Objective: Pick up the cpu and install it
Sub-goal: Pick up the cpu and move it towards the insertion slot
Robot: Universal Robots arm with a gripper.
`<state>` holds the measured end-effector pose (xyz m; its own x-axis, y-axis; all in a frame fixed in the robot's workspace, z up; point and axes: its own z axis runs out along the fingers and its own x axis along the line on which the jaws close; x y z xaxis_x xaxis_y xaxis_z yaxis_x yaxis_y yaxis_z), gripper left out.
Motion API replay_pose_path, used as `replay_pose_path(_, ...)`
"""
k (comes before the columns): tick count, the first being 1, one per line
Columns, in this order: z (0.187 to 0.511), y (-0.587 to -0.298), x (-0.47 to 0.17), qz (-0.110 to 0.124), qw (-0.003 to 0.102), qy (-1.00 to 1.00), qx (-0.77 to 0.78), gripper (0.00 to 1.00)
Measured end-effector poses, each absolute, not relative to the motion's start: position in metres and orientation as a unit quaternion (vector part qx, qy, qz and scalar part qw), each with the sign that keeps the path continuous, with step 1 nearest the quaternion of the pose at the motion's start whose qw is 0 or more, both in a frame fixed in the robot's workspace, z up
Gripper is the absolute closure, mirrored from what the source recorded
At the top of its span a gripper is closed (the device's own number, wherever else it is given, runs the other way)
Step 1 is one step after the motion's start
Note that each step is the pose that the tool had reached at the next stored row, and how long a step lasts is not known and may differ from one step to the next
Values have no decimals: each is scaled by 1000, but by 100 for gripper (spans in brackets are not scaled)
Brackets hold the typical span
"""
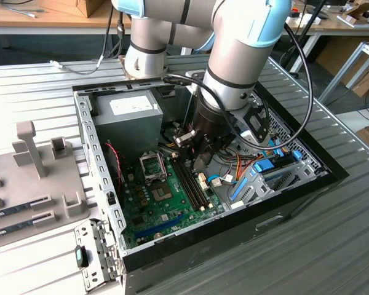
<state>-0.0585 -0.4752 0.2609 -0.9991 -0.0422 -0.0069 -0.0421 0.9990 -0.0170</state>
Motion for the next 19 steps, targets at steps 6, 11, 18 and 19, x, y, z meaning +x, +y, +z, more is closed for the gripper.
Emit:
replay_pose_path(6, 253, -475, -58, -8, 4, 1000, -21, 53)
replay_pose_path(11, 250, -475, -58, -8, 4, 1000, -21, 53)
replay_pose_path(18, 246, -475, -58, -8, 4, 1000, -21, 53)
replay_pose_path(19, 245, -475, -58, -8, 4, 1000, -21, 53)
